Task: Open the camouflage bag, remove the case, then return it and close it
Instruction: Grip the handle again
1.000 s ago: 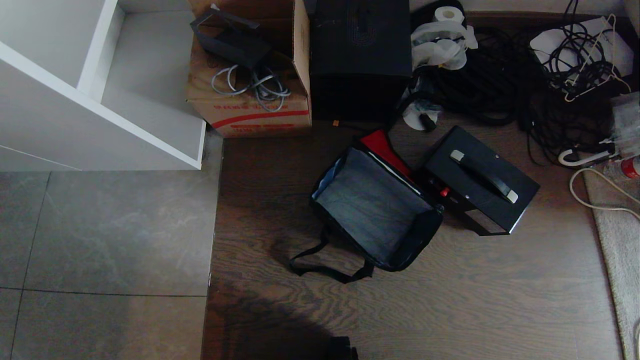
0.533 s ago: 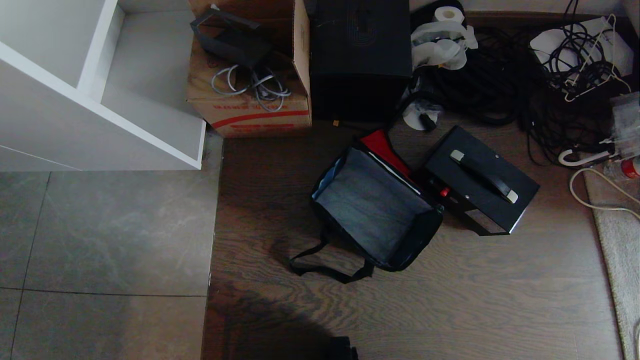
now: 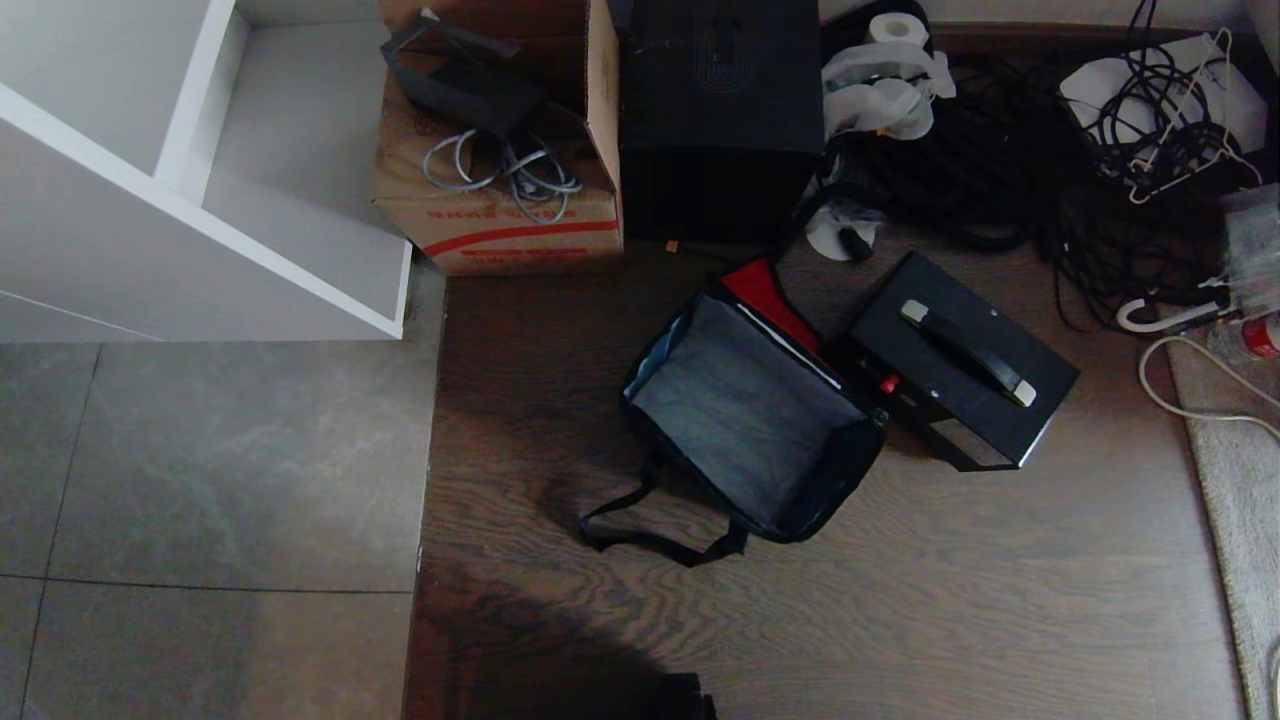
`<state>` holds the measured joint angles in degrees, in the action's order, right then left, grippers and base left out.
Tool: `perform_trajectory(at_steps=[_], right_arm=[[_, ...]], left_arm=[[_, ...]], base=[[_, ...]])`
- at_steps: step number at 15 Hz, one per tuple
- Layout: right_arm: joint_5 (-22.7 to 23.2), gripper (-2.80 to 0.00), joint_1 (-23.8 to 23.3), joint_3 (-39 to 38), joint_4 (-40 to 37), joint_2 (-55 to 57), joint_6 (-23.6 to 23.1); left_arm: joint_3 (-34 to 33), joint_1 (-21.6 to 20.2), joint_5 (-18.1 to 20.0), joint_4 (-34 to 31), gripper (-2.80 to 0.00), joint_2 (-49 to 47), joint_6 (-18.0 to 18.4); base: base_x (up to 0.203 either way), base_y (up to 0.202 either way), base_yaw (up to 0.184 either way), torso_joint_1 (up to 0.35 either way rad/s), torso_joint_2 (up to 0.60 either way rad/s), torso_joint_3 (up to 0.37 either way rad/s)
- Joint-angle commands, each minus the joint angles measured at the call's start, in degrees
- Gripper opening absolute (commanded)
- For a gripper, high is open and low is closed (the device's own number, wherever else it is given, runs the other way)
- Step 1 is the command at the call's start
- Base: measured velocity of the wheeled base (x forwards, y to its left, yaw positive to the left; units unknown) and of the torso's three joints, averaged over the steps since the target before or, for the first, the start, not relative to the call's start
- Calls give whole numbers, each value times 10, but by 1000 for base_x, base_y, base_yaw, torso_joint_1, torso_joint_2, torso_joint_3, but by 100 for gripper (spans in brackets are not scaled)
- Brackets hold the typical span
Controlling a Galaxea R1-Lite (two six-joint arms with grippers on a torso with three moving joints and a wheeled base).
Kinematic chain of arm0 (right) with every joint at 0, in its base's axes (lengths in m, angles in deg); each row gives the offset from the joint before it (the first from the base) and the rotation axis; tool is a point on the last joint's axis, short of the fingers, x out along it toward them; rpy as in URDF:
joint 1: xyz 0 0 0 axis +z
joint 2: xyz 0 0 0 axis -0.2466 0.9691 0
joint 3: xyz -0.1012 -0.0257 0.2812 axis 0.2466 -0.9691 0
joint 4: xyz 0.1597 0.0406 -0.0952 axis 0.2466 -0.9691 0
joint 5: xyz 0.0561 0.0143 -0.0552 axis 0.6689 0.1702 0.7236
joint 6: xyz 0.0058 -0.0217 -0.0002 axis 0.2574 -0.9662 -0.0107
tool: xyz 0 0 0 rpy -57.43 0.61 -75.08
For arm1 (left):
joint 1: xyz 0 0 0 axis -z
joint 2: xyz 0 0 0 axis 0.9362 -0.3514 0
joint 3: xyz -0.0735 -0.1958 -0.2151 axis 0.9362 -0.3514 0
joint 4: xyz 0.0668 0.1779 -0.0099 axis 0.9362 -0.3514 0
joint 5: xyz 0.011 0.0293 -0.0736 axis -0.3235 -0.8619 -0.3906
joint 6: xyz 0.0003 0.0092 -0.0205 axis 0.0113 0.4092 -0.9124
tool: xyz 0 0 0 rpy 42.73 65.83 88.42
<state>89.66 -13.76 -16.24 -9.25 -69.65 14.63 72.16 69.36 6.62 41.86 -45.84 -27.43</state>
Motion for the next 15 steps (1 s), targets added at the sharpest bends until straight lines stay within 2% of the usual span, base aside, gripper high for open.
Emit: perform_trajectory(at_steps=[1, 15], right_arm=[[0, -280, 0, 0, 0, 1, 0], [0, -280, 0, 0, 0, 1, 0]], left_arm=[[-5, 0, 0, 0, -280, 0, 0], [-6, 0, 0, 0, -280, 0, 0]], base=[[0, 0, 0, 0, 0, 0], [0, 0, 0, 0, 0, 0]])
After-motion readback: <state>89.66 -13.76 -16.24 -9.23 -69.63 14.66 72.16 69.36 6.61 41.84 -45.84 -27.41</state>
